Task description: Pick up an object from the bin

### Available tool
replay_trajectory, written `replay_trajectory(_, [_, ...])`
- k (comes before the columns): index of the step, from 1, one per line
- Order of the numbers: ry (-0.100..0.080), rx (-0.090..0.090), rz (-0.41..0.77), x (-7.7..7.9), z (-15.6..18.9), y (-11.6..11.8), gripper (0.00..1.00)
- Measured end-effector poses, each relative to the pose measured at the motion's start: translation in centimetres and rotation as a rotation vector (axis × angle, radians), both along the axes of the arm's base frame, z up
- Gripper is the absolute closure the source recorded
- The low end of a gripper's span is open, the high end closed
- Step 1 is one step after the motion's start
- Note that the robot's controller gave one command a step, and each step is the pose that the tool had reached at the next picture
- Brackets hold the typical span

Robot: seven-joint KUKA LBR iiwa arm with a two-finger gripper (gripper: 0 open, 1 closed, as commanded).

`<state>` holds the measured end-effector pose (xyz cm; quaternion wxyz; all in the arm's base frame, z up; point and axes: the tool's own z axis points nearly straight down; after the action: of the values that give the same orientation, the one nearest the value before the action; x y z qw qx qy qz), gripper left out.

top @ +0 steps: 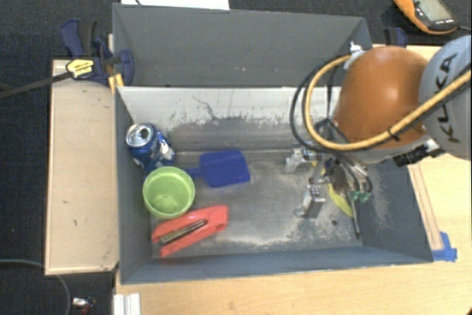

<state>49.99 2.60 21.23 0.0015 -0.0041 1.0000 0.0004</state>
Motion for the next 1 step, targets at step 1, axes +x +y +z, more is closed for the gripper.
replay_trajectory(1, [0.000,0.000,0.000,0.00,0.00,0.00,0.00])
